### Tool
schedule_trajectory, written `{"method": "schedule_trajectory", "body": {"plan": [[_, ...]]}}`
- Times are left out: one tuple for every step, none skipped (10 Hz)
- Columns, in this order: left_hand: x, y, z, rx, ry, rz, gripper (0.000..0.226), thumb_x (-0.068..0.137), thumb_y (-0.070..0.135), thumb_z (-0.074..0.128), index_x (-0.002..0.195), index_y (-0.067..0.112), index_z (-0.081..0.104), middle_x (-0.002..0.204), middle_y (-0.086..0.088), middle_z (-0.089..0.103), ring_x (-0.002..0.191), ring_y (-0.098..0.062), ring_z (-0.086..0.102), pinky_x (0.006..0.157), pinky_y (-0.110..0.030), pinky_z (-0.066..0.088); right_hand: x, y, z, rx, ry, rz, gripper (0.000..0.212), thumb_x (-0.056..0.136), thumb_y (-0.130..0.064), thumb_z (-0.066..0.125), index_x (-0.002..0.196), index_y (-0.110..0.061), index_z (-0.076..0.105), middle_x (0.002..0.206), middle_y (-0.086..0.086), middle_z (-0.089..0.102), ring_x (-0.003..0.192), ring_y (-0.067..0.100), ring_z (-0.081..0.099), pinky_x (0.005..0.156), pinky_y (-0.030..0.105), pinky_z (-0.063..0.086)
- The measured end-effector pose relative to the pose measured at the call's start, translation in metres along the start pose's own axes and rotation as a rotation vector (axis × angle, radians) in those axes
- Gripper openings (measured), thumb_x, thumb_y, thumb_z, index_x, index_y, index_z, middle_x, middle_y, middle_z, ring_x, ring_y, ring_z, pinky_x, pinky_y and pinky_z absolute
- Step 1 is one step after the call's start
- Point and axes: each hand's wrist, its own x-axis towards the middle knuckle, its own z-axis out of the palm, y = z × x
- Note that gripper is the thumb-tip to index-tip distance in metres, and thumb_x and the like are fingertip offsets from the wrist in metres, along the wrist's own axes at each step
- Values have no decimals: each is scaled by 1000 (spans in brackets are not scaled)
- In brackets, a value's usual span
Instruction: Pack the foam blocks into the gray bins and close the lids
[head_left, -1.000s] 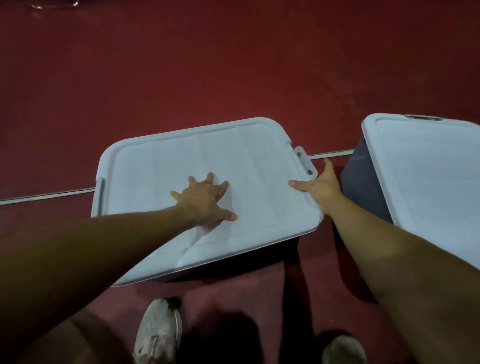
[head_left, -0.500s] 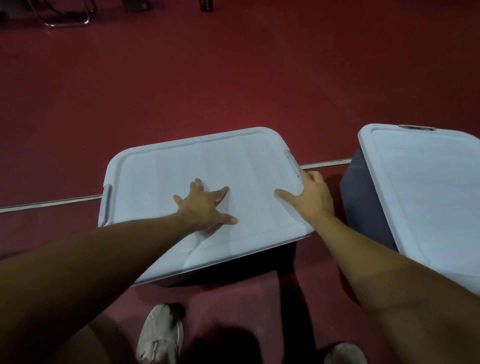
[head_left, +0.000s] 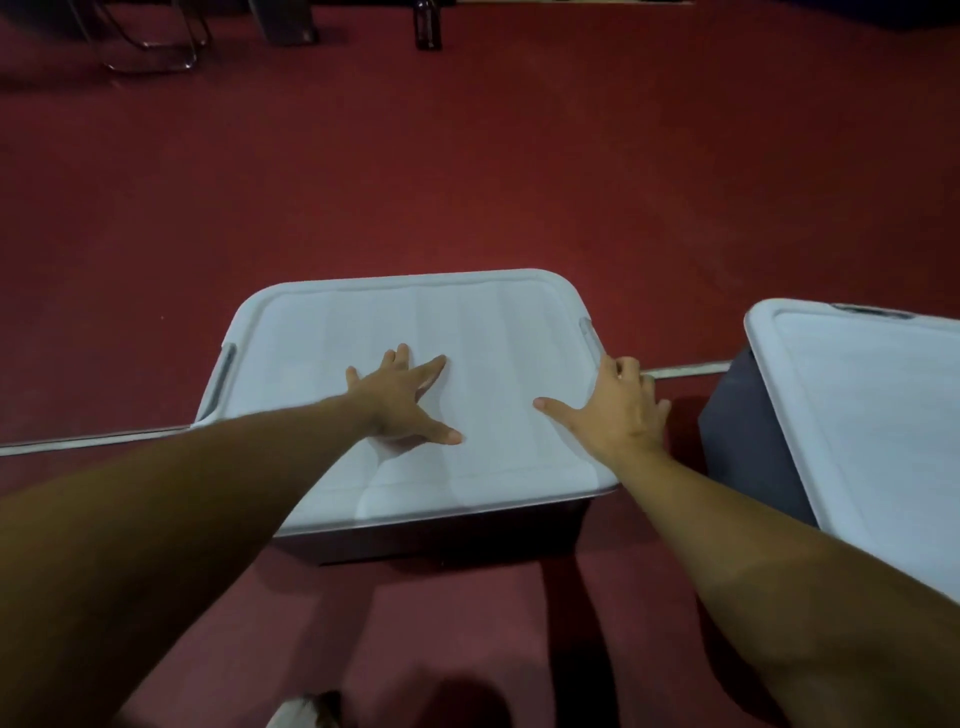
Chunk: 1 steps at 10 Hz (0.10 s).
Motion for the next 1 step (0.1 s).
{"method": "schedule_trajectory", "body": {"plan": [[22,-9,-34,-63,163,-67,110,63,90,52,154,42,13,151,-3,43,143,-30,31,115,-65,11,31,-8,-10,-115,39,-101,108,60,-93,43,143,-26,33,135,1,44,120,28,45,95,51,38]]}}
